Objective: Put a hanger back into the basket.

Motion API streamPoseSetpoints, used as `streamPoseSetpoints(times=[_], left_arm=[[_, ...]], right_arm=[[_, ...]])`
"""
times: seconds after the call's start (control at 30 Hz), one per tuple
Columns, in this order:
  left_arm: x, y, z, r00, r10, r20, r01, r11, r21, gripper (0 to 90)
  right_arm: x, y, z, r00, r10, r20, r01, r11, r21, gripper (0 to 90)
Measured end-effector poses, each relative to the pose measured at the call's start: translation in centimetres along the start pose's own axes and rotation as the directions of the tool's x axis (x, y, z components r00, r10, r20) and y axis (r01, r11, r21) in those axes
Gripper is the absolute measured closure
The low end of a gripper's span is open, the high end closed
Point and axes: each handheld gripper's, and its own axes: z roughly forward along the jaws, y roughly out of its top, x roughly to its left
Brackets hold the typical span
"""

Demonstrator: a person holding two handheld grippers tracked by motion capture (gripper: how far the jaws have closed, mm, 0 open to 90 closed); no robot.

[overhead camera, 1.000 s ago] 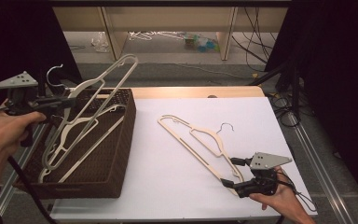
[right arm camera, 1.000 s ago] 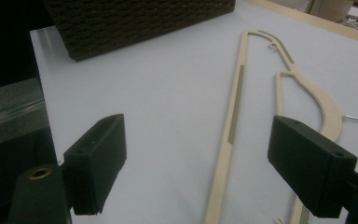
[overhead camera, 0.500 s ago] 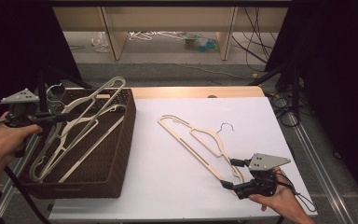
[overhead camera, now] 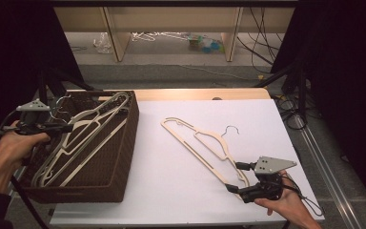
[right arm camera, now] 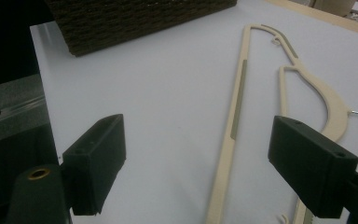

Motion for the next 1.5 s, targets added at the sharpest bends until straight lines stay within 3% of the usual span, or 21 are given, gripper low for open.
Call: streamPoseSetpoints(times=[0.27,0.37,0.47,0.53,0.73,0.83,0.87,0.93,1.1,1.17,1.23,1.3,1.5], left_arm=[[-0.1,-0.9,2.2,0.9995,-0.01,0.03,0.009,0.9995,0.032,85.8],[-0.1,-1.3,3.3,0.9983,-0.041,0.042,0.04,0.999,0.021,85.8],[0.0,-1.7,4.1,0.9972,-0.071,0.023,0.071,0.9974,0.01,85.5],[0.4,-1.7,4.3,0.9961,-0.088,0.0,0.088,0.9955,0.035,84.2],[1.6,-2.6,4.7,0.9803,-0.166,-0.107,0.168,0.9856,0.016,79.9],[1.7,-2.9,5.1,0.9721,-0.189,-0.139,0.19,0.9818,-0.008,78.7],[1.8,-2.9,5.0,0.973,-0.173,-0.153,0.176,0.9843,0.007,78.1],[2.0,-3.2,5.2,0.9692,-0.185,-0.163,0.189,0.982,0.009,77.2],[2.5,-4.3,5.3,0.9509,-0.217,-0.22,0.228,0.9734,0.024,71.9],[2.7,-4.8,5.2,0.949,-0.236,-0.209,0.239,0.9709,-0.009,72.2],[2.7,-4.8,4.9,0.9501,-0.225,-0.217,0.232,0.9727,0.01,70.9],[2.5,-4.7,4.5,0.9531,-0.214,-0.214,0.219,0.9757,-0.002,68.3],[1.0,-3.7,3.5,0.965,-0.179,-0.192,0.168,0.9832,-0.07,58.9]], right_arm=[[0.1,-0.1,0.2,0.9999,0.005,-0.009,-0.005,1.0,0.014,19.7],[0.1,-0.1,0.3,1.0,-0.001,-0.004,0.001,1.0,0.023,19.7],[0.2,-0.2,0.3,0.9999,-0.002,-0.014,0.002,1.0,0.021,19.7],[0.2,-0.1,0.3,0.9999,-0.003,-0.015,0.003,1.0,0.023,19.7],[0.1,-0.2,0.3,0.9999,-0.004,-0.013,0.004,1.0,0.021,19.6],[0.3,-0.2,0.3,1.0,-0.004,-0.006,0.004,0.999,0.036,19.5],[0.3,-0.2,0.3,1.0,-0.003,-0.007,0.003,0.999,0.036,19.5],[0.3,-0.2,0.5,0.9999,0.003,-0.014,-0.002,1.0,0.023,19.5],[0.3,-0.3,0.5,0.9999,0.005,-0.013,-0.004,1.0,0.024,19.5],[0.3,-0.3,0.5,0.9998,0.002,-0.018,-0.001,1.0,0.028,19.6],[0.3,-0.3,0.6,0.9999,0.004,-0.015,-0.004,0.999,0.032,19.6],[0.3,-0.4,0.6,0.9998,0.005,-0.019,-0.004,0.999,0.036,19.6],[0.3,-0.4,0.7,0.9999,0.002,-0.014,-0.001,0.999,0.037,19.5]])
